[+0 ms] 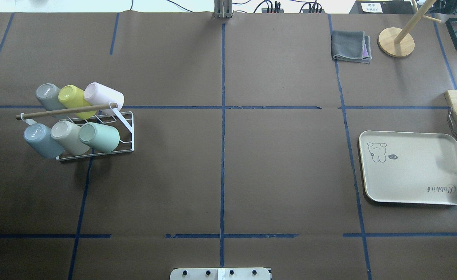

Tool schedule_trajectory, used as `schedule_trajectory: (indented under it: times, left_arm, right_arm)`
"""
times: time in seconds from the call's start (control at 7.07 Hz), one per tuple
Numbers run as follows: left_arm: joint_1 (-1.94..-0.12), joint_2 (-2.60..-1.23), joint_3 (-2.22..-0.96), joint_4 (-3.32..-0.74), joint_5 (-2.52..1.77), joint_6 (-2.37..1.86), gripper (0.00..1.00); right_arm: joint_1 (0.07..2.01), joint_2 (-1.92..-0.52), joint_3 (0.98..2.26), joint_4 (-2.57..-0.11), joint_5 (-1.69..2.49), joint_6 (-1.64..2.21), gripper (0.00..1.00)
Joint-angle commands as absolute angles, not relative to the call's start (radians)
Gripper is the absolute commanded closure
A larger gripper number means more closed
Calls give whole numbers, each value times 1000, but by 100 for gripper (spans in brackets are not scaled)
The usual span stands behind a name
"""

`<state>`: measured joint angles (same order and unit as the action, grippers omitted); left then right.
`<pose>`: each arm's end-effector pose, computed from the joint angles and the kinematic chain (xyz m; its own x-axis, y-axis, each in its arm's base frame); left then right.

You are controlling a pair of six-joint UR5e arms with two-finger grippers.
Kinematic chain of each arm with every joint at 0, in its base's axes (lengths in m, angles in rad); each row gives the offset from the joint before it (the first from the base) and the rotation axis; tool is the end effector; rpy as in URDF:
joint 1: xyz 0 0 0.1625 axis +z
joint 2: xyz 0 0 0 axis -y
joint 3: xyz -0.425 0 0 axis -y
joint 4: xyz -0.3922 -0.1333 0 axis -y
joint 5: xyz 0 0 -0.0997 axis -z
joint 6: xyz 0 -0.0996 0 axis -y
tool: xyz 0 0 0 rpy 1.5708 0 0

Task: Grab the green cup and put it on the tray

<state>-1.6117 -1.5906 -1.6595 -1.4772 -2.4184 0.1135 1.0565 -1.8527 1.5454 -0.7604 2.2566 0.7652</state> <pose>-0.0790 -0.4962 0.6094 0.6621 0.0974 -0.7431 -0.0343 0.9944 0.0997 -0.1258 -0.3655 0.7088 0.6762 0.0620 0.7341 -0.0519 0.9980 -0.0366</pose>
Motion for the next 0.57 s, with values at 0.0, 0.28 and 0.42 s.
schedule_trajectory:
  times: [0.0, 0.28, 0.42]
  left_arm:
    - [-1612, -1592, -1660, -1477, -2419, 114, 0]
    - [-1612, -1594, -1660, -1477, -2418, 112, 0]
    - [-1612, -1594, -1660, -1477, -2418, 112, 0]
  right_arm:
    - [1058, -1858, 1583, -743, 2255, 765, 100]
    - [1060, -1861, 1586, -600, 2297, 776, 100]
    - [1077, -1849, 1600, -589, 2330, 802, 100]
